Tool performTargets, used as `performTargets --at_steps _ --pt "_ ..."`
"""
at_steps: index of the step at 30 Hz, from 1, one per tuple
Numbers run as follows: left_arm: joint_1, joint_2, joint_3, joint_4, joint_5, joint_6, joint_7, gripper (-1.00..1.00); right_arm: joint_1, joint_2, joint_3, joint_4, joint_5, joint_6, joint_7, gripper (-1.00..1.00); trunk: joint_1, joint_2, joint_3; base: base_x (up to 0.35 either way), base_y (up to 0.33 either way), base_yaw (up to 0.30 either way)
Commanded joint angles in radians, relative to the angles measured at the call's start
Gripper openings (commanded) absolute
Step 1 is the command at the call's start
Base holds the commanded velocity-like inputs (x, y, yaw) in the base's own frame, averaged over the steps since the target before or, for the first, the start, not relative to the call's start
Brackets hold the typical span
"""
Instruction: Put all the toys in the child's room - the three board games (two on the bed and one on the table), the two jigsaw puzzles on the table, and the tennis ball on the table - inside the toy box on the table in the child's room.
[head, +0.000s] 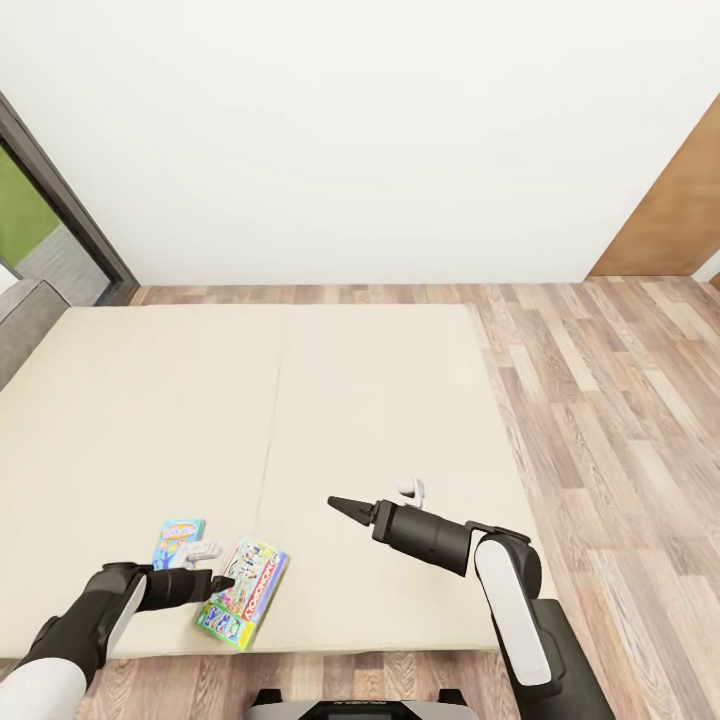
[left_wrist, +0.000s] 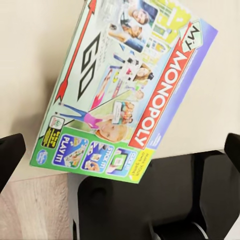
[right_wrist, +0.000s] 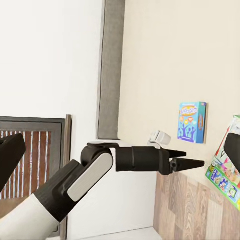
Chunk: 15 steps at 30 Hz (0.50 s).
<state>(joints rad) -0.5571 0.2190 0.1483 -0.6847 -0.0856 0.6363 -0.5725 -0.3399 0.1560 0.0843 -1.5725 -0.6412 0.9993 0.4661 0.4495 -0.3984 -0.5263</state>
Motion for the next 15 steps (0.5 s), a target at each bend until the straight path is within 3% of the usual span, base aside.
performTargets --at_steps 1,15 --pt "-0.001 -0.001 0.005 -0.002 -0.009 0.005 -0.008 1.00 -0.001 0.000 -0.001 -0.001 0.007 0.004 0.007 1.00 0.001 -0.002 -0.001 0.000 0.000 0.000" --pt "-0.004 0.000 0.002 -0.015 -0.012 0.005 0.006 1.00 -0.001 -0.002 -0.014 0.002 0.004 -0.002 0.012 1.00 0.001 -0.002 -0.005 0.000 0.000 0.000"
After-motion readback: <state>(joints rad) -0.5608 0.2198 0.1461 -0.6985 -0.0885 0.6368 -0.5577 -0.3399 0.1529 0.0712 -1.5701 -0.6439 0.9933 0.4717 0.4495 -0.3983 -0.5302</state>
